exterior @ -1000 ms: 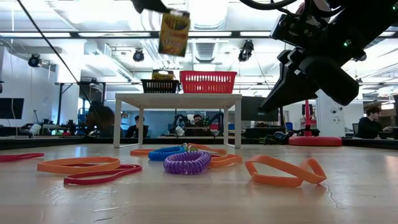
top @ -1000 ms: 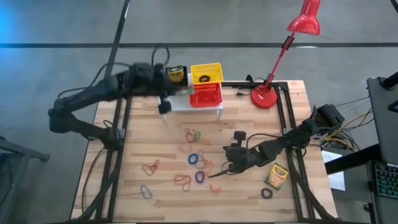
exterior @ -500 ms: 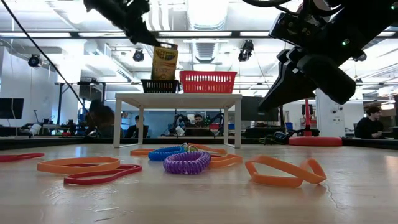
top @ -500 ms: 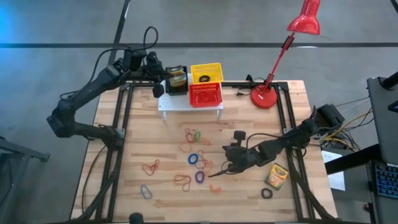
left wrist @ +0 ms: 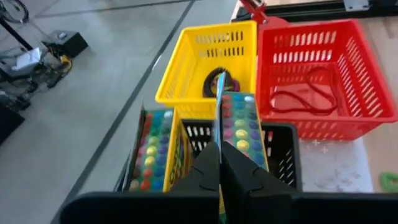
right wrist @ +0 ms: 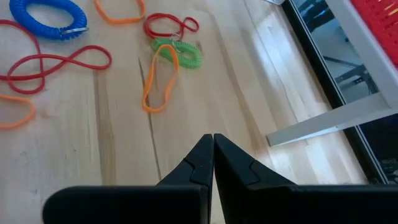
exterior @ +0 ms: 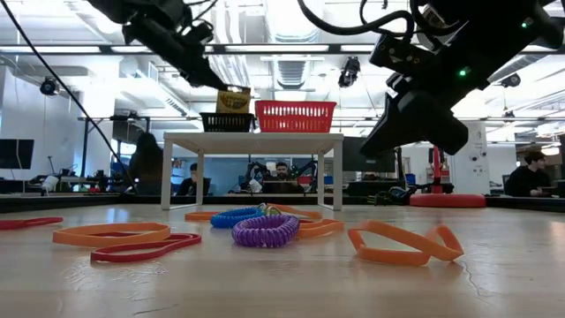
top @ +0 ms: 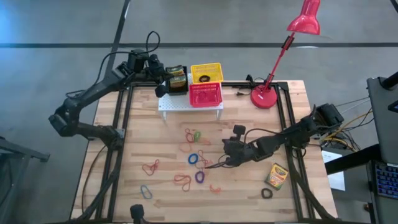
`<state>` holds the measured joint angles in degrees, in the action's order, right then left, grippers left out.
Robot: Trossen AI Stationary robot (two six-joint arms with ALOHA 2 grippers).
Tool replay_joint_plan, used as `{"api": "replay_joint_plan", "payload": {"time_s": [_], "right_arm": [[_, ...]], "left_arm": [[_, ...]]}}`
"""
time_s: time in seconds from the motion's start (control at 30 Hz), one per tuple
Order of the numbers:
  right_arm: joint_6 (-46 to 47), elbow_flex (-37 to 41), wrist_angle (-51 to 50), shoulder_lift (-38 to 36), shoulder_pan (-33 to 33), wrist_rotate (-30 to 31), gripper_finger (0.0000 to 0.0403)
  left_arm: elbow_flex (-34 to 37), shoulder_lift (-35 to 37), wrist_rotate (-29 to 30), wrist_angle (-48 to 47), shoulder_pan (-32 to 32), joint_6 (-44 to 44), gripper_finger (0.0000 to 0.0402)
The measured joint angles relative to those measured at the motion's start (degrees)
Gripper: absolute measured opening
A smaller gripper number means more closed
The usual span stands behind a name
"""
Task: Pick & Place Office Desk Supplies
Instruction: Put the crayon box into the black bin on the shelf
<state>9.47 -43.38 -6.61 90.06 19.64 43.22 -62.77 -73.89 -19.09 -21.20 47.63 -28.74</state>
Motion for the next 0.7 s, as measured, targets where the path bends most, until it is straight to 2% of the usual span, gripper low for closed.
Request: {"api": "replay_joint_plan", "payload": {"time_s": [0.23,0.33,0.53,0.7], "right_arm": [[0.0,0.0,0.1,0.0,0.1,-0.1,0.0008],[0.1,0.0,0.1,-0.1,0.1,-0.1,0.0008],[0.6,0.0,0.1,-0.1,0.1,-0.2,0.0008],[0.6,0.0,0.1,-0.1,0.1,-0.2,0.0008]], "left_arm": [[0.2,-0.8,6.3,0.4,0.2,0.2,0.0023],[0.2,-0.9,9.0,0.7,0.2,0.1,0.0053],[0.2,-0.8,10.8,0.9,0.2,-1.3,0.0124],[0.1,-0.1,12.1,1.1,0.0,-1.3,0.0156]]}}
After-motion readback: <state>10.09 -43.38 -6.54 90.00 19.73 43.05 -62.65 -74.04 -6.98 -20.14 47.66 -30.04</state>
